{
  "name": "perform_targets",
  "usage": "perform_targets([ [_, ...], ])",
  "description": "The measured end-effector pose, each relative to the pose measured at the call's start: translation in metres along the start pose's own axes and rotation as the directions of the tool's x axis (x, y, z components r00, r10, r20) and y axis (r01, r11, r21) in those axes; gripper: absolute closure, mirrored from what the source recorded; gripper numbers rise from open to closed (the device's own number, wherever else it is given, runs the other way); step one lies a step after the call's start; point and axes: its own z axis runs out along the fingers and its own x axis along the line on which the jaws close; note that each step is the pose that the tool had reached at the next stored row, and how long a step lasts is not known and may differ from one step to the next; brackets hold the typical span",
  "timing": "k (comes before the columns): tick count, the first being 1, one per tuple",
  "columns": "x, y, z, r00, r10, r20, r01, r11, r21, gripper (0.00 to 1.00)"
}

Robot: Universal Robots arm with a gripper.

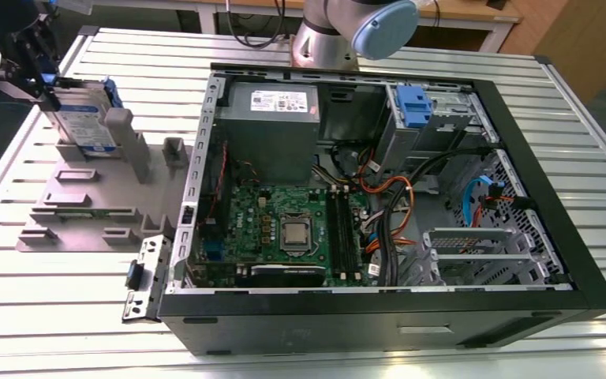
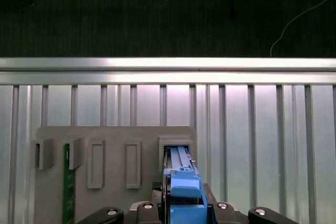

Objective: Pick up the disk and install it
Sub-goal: 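Pick up the disk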

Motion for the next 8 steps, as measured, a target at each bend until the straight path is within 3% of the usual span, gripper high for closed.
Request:
perform_targets([
  [8,0.0000,0.0000,0.0006,1.0000,0.000,-0.0001,0.000,1.0000,-0.0002,0.63],
])
